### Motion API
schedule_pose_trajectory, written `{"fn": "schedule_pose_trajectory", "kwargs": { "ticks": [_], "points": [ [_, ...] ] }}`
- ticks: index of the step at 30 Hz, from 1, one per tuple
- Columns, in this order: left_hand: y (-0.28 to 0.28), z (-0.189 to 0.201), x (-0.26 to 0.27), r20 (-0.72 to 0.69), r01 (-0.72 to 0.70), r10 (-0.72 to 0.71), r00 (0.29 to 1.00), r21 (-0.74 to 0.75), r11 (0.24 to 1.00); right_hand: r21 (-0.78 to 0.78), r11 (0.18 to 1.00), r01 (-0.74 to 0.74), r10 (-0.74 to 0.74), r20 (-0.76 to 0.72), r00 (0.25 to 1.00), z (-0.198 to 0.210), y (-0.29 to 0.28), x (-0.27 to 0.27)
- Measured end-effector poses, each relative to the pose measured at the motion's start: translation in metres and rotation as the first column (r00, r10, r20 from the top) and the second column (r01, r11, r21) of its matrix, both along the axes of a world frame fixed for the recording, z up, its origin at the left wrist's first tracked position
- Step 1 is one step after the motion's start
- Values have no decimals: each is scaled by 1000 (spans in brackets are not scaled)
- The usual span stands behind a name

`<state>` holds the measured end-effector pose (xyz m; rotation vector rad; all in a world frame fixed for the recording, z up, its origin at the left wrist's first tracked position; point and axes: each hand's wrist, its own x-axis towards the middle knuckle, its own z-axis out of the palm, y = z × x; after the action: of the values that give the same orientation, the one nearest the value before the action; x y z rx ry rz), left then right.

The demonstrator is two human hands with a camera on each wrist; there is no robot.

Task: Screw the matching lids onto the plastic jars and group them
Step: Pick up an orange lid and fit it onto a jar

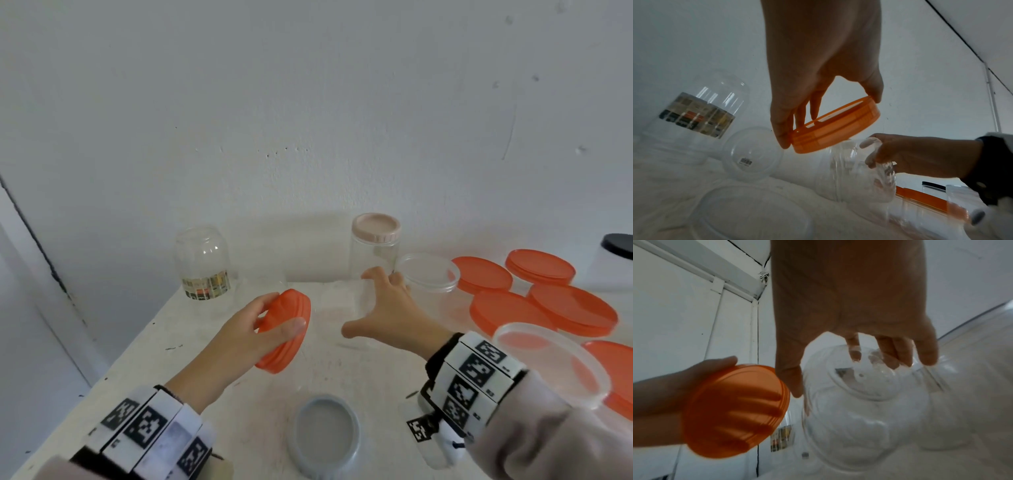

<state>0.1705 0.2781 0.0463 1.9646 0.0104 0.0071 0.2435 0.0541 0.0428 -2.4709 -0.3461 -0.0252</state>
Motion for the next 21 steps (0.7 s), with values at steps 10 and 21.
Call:
{"fn": "schedule_pose_trajectory", "kwargs": {
  "ticks": [10,21],
  "points": [
    [-33,8,4,17,-9,10,1000,-61,998,62,996,71,-57,-207,977,-19,-29,-19],
    [-64,11,15,40,78,-83,996,129,989,190,982,2,72,-383,921,-38,-46,-38]
  ]
}}
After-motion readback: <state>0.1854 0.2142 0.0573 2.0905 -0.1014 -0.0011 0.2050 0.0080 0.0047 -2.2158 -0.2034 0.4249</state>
